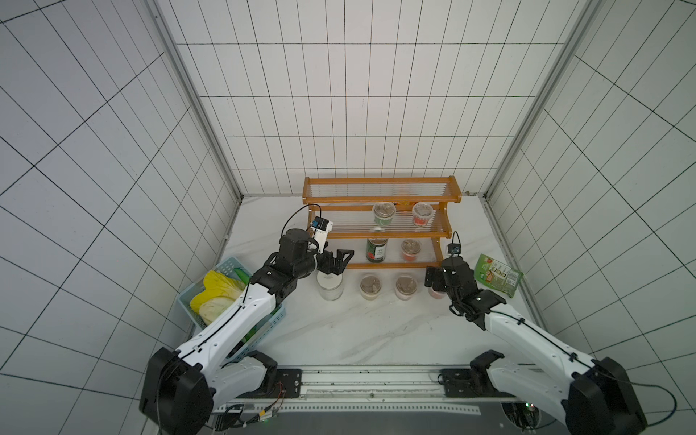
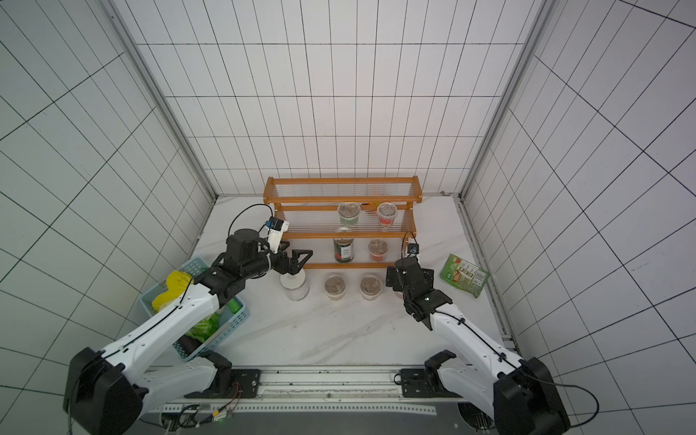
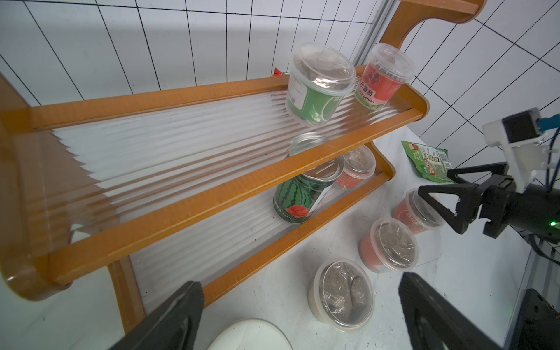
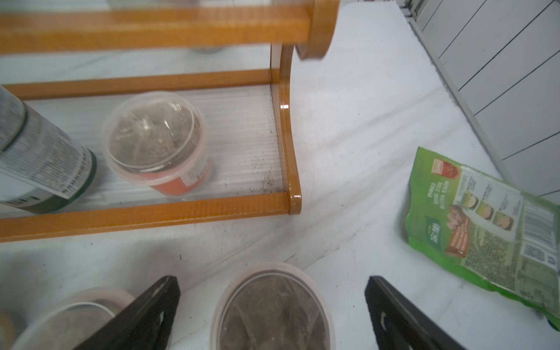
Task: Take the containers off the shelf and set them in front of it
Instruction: 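Place the container at the center of the board, then pick up a container from the shelf.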
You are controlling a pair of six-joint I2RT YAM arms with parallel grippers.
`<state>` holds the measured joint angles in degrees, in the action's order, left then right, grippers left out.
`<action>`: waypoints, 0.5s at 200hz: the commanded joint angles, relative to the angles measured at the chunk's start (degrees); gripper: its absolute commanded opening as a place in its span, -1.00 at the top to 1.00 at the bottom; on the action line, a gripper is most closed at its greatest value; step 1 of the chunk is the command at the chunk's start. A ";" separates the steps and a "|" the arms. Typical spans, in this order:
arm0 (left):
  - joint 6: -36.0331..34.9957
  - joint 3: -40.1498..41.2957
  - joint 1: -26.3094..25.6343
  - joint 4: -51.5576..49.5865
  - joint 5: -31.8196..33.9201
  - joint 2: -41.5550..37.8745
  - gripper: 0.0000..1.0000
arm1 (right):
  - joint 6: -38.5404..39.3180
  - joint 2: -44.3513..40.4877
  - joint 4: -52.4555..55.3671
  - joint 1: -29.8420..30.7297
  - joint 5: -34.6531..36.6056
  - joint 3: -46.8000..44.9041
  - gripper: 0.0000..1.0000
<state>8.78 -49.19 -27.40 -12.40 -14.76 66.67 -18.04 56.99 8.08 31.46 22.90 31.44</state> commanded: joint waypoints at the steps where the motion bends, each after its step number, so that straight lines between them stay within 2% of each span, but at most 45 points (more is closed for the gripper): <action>1: 0.00 -3.68 -2.81 3.57 5.54 3.52 -0.97 | 3.79 -2.43 4.08 -0.68 -1.22 3.69 -0.98; 49: 0.28 -12.17 -8.76 9.11 12.11 15.62 -0.97 | 10.86 -3.92 6.32 -2.36 -13.60 9.56 -0.98; 100: 1.22 -22.46 -10.83 11.12 16.93 27.98 -0.97 | 12.77 -7.76 10.60 -3.49 -15.78 11.71 -0.98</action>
<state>9.23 -67.79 -37.91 -3.88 -1.85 91.31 -7.22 51.53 15.09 28.95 9.13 41.17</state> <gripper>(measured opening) 0.985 0.992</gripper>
